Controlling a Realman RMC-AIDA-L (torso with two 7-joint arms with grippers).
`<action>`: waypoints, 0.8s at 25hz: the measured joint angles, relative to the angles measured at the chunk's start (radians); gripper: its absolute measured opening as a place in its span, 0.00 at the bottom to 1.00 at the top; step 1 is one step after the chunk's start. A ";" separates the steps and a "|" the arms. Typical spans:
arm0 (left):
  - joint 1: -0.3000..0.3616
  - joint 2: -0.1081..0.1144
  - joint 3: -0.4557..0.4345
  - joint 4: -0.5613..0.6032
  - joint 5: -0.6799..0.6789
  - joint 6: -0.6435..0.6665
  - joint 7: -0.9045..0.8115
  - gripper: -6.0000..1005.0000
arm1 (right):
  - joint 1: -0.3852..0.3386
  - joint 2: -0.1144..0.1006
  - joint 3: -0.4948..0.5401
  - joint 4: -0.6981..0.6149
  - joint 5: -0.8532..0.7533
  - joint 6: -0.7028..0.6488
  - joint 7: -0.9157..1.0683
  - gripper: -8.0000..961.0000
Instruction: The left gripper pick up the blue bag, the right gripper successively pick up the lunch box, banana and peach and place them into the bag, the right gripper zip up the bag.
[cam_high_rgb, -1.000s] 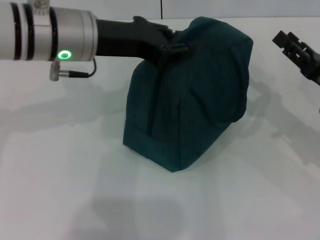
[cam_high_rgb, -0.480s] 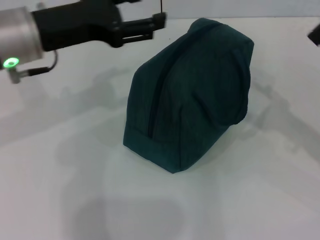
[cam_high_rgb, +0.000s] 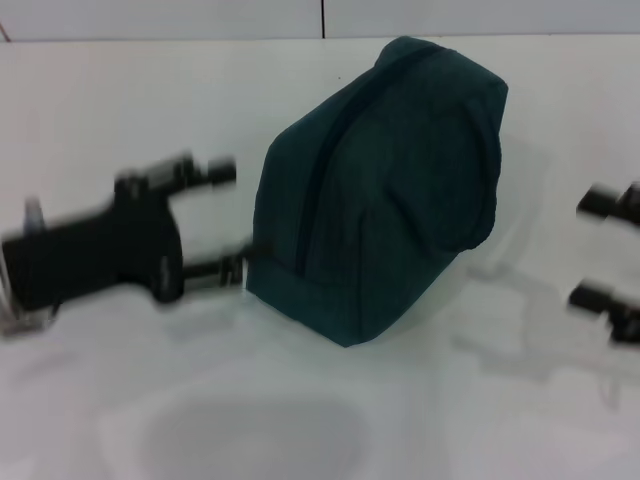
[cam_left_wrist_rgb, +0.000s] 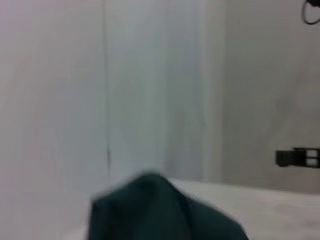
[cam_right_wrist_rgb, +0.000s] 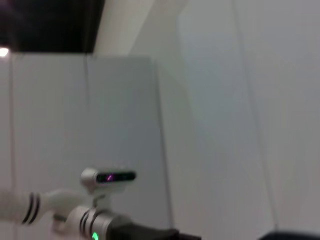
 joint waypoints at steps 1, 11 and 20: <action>0.012 0.000 0.000 -0.028 0.021 0.016 0.023 0.81 | -0.001 0.005 0.000 0.003 -0.035 0.013 -0.013 0.89; 0.017 0.000 -0.061 -0.303 0.153 0.007 0.144 0.80 | -0.041 0.069 0.000 0.036 -0.205 0.213 -0.064 0.89; -0.019 -0.001 -0.133 -0.429 0.201 -0.023 0.212 0.80 | -0.044 0.079 0.004 0.058 -0.205 0.279 -0.064 0.89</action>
